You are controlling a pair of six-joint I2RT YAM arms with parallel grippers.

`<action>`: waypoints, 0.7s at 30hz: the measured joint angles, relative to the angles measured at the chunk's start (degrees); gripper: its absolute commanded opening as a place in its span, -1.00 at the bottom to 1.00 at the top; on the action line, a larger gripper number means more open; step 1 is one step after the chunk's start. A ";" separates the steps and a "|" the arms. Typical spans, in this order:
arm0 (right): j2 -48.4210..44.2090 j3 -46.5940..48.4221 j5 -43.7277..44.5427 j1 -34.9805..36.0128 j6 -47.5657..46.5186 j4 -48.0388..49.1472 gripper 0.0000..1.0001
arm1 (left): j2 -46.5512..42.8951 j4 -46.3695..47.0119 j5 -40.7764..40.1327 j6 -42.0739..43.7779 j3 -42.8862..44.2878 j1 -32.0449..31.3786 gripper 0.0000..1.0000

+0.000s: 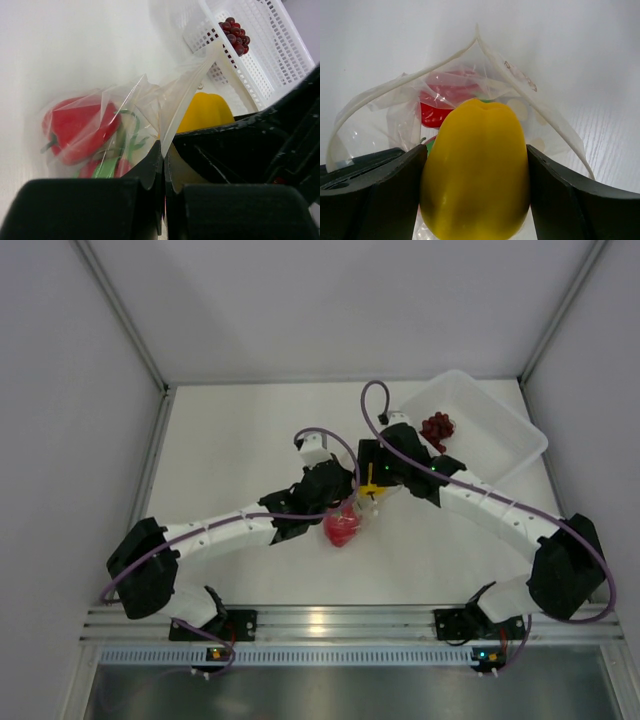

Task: Open the zip-top bag and remove the fake food

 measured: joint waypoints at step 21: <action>-12.15 -2.78 -15.96 -8.13 -0.09 4.96 -0.54 | 2.01 0.00 -0.04 -1.14 -0.22 -0.39 -1.00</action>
